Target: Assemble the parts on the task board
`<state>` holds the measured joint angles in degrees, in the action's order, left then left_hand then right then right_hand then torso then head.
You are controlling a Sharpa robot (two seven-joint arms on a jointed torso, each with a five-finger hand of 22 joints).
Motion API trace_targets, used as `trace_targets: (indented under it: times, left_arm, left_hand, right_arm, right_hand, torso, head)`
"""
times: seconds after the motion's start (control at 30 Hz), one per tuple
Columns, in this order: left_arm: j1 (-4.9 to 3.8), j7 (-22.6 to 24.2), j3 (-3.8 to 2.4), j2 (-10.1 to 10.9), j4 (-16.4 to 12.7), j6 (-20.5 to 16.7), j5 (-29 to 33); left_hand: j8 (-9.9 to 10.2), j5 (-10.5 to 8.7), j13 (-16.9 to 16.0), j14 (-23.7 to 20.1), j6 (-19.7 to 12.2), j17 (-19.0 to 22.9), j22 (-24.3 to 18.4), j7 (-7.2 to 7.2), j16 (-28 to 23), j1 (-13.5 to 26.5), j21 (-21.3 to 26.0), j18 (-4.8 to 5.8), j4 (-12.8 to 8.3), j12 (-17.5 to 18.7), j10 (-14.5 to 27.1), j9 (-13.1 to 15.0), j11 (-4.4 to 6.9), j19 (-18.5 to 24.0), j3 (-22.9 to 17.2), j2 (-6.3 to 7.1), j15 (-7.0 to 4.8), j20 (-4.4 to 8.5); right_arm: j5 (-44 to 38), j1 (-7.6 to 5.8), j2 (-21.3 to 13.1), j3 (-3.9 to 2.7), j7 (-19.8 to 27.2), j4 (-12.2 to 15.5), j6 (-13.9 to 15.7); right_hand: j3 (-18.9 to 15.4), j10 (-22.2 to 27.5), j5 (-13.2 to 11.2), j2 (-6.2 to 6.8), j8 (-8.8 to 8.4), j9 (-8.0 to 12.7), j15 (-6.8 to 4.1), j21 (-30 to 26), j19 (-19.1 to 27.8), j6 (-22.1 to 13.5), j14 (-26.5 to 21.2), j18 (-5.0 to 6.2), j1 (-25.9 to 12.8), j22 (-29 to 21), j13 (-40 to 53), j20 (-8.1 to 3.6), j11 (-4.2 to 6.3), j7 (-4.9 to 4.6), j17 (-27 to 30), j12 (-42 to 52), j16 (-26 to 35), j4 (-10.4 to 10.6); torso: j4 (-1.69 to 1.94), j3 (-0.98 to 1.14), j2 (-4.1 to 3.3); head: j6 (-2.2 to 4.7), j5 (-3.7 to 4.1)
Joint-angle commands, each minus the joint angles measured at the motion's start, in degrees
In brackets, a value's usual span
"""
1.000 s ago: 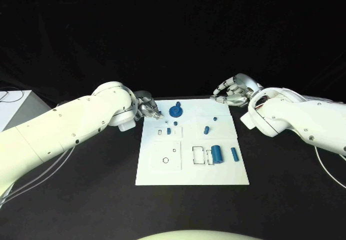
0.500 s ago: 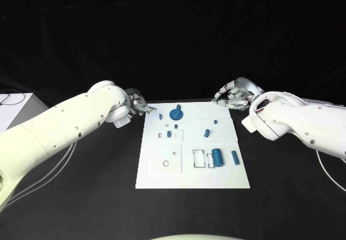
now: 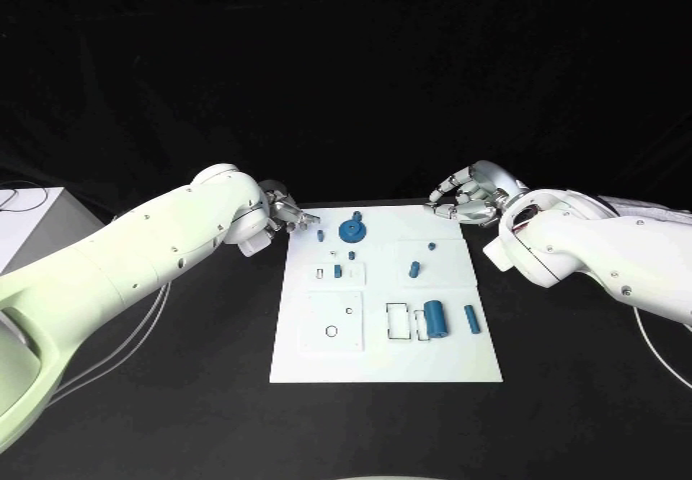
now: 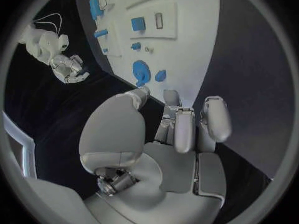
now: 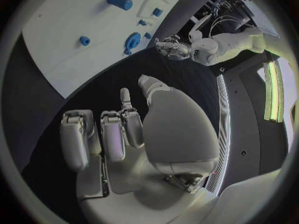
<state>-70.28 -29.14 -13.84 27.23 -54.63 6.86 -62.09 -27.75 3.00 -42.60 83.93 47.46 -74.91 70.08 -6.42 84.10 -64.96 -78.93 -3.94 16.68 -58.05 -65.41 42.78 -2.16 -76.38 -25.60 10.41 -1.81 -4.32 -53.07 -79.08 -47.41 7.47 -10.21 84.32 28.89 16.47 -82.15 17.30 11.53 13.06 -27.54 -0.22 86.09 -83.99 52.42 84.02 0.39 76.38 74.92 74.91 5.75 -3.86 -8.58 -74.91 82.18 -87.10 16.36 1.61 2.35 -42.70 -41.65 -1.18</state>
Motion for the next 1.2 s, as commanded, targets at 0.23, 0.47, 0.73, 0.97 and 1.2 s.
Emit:
trace_targets:
  times: [0.23, 0.47, 0.73, 0.97, 1.2]
  left_arm:
    - [-0.37, 0.7, 0.08, -3.1, 3.4, 1.2, -0.2]
    - [-0.67, 0.5, 0.11, -3.8, 4.0, 2.1, -0.7]
    - [-0.88, 0.3, 0.30, -4.1, 4.4, 3.5, -1.1]
    - [-0.99, 0.1, 0.53, -4.2, 5.0, 4.9, -1.5]
    - [-1.06, 0.0, 0.95, -4.5, 5.6, 5.5, -1.3]
  left_hand:
    - [0.5, -0.13, -1.7, 3.6, 0.5, -7.9, 1.3, -0.13, 1.0, 0.8, -0.9, -0.33, -0.1, -1.5, -1.3, -0.4, 0.04, -1.4, 0.5, -0.24, 0.30, -0.08]
    - [0.5, -0.14, -2.0, 3.7, 0.7, -8.1, 1.6, -0.08, 1.2, 1.2, -1.1, -0.28, 0.0, -1.8, -1.6, -0.5, 0.07, -1.6, 0.8, -0.36, 0.27, -0.07]
    - [0.6, -0.12, -1.9, 3.7, 0.8, -8.3, 1.7, -0.01, 1.3, 1.0, -1.2, -0.24, -0.2, -1.8, -1.6, -0.6, 0.13, -1.7, 0.7, -0.48, 0.25, -0.07]
    - [0.7, -0.11, -1.9, 3.8, 1.0, -8.5, 2.0, 0.08, 1.5, 0.1, -1.4, -0.19, -0.6, -1.9, -1.6, -0.9, 0.23, -1.9, 0.4, -0.63, 0.17, -0.03]
    - [0.7, -0.11, -1.9, 3.9, 1.1, -8.6, 2.2, 0.08, 1.6, -0.1, -1.5, -0.15, -0.6, -1.9, -1.6, -0.9, 0.24, -2.0, 0.3, -0.65, 0.16, -0.02]
  right_arm:
    - [-0.4, 0.00, 0.1, -0.05, 0.4, 0.1, 0.3]
    - [-0.4, 0.00, 0.1, -0.06, 0.4, 0.1, 0.4]
    - [-0.4, -0.01, 0.2, -0.06, 0.4, 0.2, 0.4]
    - [-0.4, -0.02, 0.2, -0.06, 0.3, 0.2, 0.4]
    - [-0.4, -0.03, 0.4, -0.06, 0.4, 0.2, 0.3]
  right_hand:
    - [0.3, 0.4, 0.2, -0.18, 0.23, -0.1, -0.30, -0.2, -4.1, -0.4, 4.1, 0.62, -0.1, 12.9, 6.2, -0.24, 0.18, 0.16, -7.6, -0.3, 0.3, 0.0]
    - [0.3, 0.4, 0.2, -0.18, 0.23, -0.1, -0.30, -0.2, -4.1, -0.4, 4.1, 0.62, -0.1, 12.9, 6.2, -0.24, 0.18, 0.16, -7.6, -0.3, 0.3, 0.0]
    - [0.3, 0.4, 0.2, -0.18, 0.23, -0.1, -0.30, -0.2, -4.1, -0.4, 4.1, 0.62, -0.1, 12.9, 6.2, -0.24, 0.18, 0.16, -7.6, -0.3, 0.3, 0.0]
    - [0.3, 0.4, 0.2, -0.18, 0.23, -0.1, -0.30, -0.2, -4.1, -0.4, 4.1, 0.62, -0.1, 12.9, 6.2, -0.24, 0.18, 0.16, -7.6, -0.3, 0.3, 0.0]
    - [0.3, 0.4, 0.2, -0.18, 0.23, -0.1, -0.30, -0.2, -4.1, -0.4, 4.1, 0.62, -0.1, 12.9, 6.2, -0.24, 0.18, 0.16, -7.6, -0.3, 0.3, 0.0]
  torso:
    - [-0.21, 0.04, -0.76]
    - [-0.16, 0.07, -0.77]
    - [-0.21, 0.09, -0.77]
    - [-0.14, 0.08, -0.83]
    - [-0.26, 0.02, -0.91]
  head:
    - [0.11, -0.27]
    - [0.13, -0.12]
    - [0.06, -0.30]
    - [-0.02, -0.25]
    - [-0.15, -0.25]
